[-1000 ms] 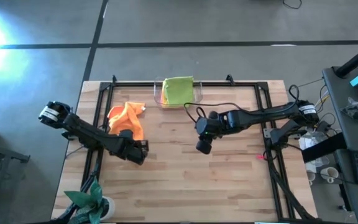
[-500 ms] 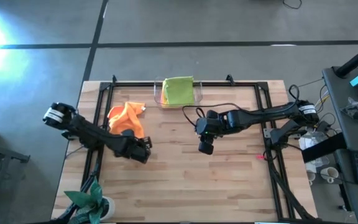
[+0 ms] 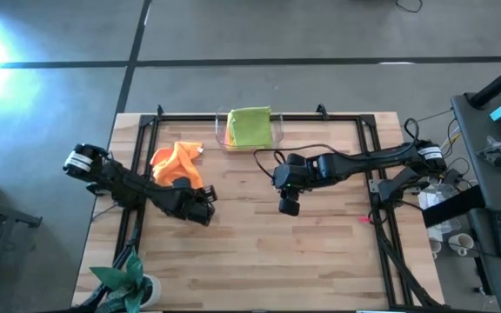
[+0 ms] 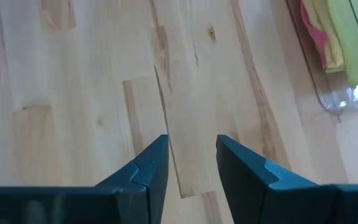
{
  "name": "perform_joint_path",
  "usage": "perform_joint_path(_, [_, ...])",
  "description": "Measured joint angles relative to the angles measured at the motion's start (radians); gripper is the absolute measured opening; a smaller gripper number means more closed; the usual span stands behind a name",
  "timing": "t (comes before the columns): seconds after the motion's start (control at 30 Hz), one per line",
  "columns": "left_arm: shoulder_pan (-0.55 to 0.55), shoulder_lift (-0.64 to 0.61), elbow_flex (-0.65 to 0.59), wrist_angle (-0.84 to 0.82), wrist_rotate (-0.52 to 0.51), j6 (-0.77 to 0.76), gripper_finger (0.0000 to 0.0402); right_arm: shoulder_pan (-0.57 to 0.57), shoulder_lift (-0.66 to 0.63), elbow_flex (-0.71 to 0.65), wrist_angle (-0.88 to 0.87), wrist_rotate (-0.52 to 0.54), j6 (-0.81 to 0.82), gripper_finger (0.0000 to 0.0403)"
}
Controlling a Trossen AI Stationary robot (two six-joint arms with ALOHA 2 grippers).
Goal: Fold microfiber towels
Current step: Fold the orange microfiber cloth
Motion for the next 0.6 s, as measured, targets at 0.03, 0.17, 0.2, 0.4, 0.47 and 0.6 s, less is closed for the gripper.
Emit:
perform_joint_path(0.03, [0.003,0.001,-0.003,0.001,-0.001,0.000,0.0166,0.000,0.000,0.000,0.001,0.000,0.000,0.0125])
perform_joint_path(0.17, [0.012,0.012,-0.017,-0.004,-0.039,-0.046,0.0163,0.000,0.000,0.000,0.011,0.000,0.000,0.0125])
perform_joint_path(0.2, [0.015,0.017,-0.017,-0.001,-0.042,-0.047,0.0159,0.000,0.000,0.000,0.011,0.001,0.001,0.0125])
perform_joint_path(0.4, [0.015,0.033,-0.017,0.000,-0.053,-0.030,0.0085,0.000,0.000,0.000,0.014,0.002,0.000,0.0125])
perform_joint_path(0.47, [0.015,0.031,-0.013,0.000,-0.071,0.012,0.0052,0.000,0.000,0.000,0.013,0.008,0.000,0.0125])
perform_joint_path(0.6, [0.015,0.018,0.024,0.001,-0.082,0.169,0.0006,0.000,0.000,0.000,0.013,0.020,-0.014,0.0125])
